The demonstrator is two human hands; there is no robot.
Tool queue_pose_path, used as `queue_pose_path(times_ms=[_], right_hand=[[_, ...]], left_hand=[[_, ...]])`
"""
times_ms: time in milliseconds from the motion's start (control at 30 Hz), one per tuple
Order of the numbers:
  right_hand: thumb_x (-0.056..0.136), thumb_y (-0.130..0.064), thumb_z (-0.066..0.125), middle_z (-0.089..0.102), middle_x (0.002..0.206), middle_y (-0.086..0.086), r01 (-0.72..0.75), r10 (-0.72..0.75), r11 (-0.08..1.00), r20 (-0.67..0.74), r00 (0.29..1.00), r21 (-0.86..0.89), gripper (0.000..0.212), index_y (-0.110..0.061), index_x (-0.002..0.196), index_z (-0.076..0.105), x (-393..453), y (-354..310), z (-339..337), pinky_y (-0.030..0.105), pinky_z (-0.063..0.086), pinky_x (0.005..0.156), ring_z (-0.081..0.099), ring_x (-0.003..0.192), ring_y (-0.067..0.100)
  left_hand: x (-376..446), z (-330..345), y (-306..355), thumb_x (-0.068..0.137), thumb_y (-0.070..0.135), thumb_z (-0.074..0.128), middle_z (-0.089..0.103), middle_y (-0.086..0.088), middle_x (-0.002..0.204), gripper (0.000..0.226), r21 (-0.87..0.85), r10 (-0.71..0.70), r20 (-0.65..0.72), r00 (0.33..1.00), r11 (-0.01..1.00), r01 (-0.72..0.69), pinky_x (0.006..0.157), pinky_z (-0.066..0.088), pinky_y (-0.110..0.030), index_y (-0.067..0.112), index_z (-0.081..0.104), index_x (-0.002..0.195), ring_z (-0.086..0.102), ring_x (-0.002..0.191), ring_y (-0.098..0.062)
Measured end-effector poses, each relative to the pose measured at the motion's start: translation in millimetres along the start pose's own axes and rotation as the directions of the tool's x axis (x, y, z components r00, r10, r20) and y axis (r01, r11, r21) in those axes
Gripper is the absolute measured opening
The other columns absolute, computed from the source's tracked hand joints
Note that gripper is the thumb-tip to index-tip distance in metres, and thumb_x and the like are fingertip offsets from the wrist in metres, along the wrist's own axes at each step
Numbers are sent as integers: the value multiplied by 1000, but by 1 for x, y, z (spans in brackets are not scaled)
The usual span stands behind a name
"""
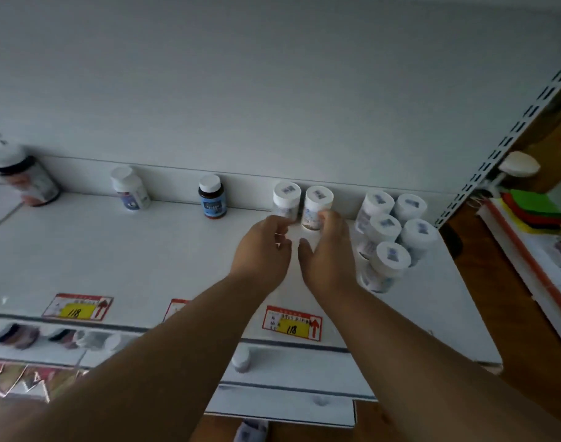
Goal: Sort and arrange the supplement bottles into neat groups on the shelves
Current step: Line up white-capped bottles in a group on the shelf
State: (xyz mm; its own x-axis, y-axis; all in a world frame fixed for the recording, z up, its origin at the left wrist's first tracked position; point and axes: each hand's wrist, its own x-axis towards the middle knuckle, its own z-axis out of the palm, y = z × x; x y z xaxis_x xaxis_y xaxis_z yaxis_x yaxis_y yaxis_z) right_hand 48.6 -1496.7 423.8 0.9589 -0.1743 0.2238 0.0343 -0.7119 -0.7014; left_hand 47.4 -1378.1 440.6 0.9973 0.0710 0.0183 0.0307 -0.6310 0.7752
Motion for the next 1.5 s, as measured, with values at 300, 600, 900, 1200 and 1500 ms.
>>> queue_pose_path(times_ms=[300,600,900,1200,1500], right_hand=[[88,-18,66,50,130,5,377,-414,905,200,888,198,49,-18,133,46,-90,-99,28,29,47,94,52,116,17],[85,-14,65,49,123,6,560,-680,732,369,634,388,42,-16,125,53,-243,-281,163,37,44,98,52,113,22],[90,-19,60,50,121,1,509,-682,730,441,583,456,37,-20,126,51,-351,-438,308,31,45,88,51,111,16],[92,-23,60,48,112,-5,435,-510,856,589,627,278,34,-24,125,52,-313,-448,518,27,44,86,46,98,5],[93,-26,61,49,118,-3,407,-333,913,607,722,17,31,-25,123,52,-260,-402,749,25,41,81,51,97,10]], left_hand=[[-119,-114,-73,94,12,58,65,7,112,31,52,-79,-334,939,993,102,85,44,-18,23,62,122,62,98,-9],[-263,-297,-234,92,15,62,65,12,107,33,24,-265,-577,772,940,340,84,45,-24,24,63,123,62,99,-10],[-334,-478,-379,91,9,62,62,6,106,33,92,-281,-605,745,905,415,85,38,-16,16,63,122,55,95,-8],[-219,-502,-569,93,17,59,54,13,106,34,40,-398,-454,797,885,464,81,37,-19,28,59,125,48,90,-5],[-79,-481,-784,97,19,56,59,11,118,36,-67,-394,-298,870,917,393,90,49,-26,31,54,131,56,104,-7]])
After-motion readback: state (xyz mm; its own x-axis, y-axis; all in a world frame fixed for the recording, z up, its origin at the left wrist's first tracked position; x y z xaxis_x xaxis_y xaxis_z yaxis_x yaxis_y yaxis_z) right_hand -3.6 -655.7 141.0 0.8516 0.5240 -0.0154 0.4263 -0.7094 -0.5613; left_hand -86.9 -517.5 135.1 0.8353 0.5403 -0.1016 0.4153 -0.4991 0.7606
